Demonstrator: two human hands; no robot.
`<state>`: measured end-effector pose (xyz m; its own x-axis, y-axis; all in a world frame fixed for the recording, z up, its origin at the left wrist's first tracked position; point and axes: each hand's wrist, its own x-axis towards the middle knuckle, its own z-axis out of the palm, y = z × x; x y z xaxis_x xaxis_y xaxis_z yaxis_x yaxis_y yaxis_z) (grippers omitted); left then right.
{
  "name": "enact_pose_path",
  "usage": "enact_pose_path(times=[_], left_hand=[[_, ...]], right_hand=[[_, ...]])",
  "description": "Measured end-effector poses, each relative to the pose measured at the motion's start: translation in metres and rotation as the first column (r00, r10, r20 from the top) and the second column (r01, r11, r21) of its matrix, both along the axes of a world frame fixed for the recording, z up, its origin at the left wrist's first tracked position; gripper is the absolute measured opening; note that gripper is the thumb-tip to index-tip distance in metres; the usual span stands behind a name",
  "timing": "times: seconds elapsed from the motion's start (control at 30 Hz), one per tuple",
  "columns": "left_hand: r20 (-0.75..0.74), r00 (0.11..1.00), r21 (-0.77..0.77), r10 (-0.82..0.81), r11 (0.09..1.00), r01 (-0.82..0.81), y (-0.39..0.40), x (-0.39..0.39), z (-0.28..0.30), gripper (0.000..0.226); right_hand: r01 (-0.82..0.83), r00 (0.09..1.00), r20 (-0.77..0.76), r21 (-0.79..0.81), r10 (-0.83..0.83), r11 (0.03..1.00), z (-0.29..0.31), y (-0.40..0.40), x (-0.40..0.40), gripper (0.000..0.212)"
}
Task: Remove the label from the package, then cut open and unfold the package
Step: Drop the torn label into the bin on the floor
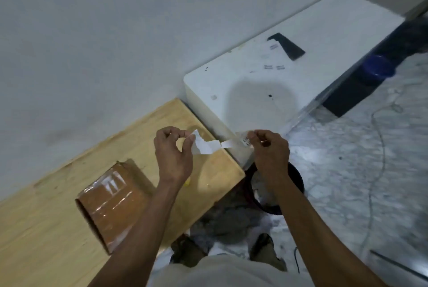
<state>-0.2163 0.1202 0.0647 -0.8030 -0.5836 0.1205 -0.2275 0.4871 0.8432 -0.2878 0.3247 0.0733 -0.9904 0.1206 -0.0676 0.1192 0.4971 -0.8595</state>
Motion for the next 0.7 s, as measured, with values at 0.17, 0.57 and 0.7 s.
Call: enact_pose_path(times=[0.17,0.57,0.7], left_hand=[[-0.06,0.995,-0.053,-0.074,0.996,0.071,0.116,-0.032,-0.006,0.011],[0.252,0.956,0.163,-0.153,0.98,0.114,0.305,-0.059,-0.08,0.018],[0.363,0.91,0.112,-0.202,0.979,0.173,0.319,-0.073,-0.121,0.014]], right_hand=[[0.151,0.988,0.017,-0.022,-0.151,0.988,-0.003,0.11,-0.009,0.016],[0.274,0.922,0.261,0.085,-0.287,0.958,-0.089,0.268,-0.01,0.015],[0.304,0.894,0.307,0.123,-0.327,0.945,-0.128,0.272,-0.011,0.014]])
